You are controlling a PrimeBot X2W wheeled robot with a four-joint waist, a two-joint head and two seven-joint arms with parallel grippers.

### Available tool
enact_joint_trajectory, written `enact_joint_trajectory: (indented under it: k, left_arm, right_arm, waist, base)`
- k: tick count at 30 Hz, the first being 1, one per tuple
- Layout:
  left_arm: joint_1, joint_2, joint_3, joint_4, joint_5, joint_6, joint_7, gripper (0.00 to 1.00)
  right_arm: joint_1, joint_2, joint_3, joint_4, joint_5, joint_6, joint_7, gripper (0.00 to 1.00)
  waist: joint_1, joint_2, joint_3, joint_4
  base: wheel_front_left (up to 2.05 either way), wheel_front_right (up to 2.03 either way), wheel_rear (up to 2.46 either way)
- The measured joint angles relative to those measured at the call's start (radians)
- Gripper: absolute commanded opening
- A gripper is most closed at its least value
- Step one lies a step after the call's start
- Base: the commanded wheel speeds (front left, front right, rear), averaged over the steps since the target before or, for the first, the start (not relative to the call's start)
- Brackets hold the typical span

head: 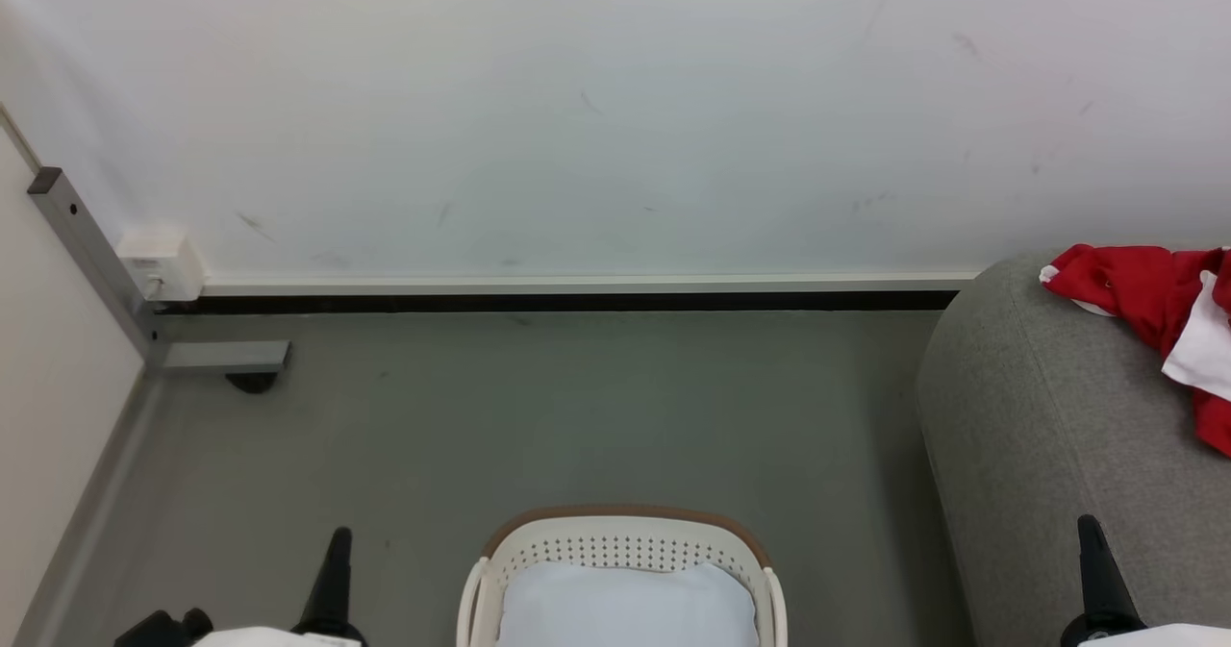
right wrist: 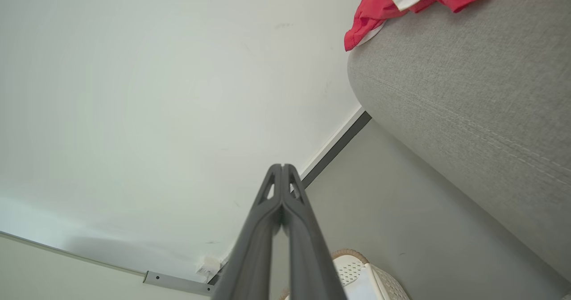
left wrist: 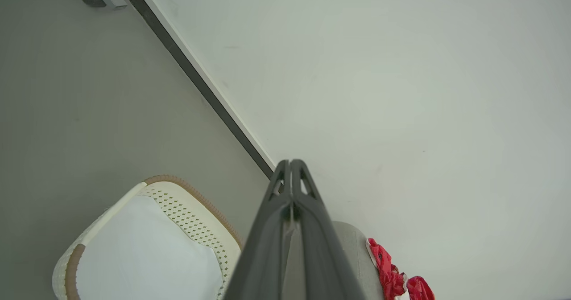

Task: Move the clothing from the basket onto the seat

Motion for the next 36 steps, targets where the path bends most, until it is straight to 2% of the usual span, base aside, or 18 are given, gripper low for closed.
enact_joint_trajectory:
  k: [36]
  left_arm:
    - [-0.025,0.001,0.054,-0.039,-0.335,-0.018,0.086,0.0]
  right_arm:
    - [-0.03,-0.002,-0.024,-0.037,0.323,0.0,0.088,0.0]
  waist:
    - [-0.0001,0.0,0.018,0.021]
  base:
    - [0.0,0.0,0.0]
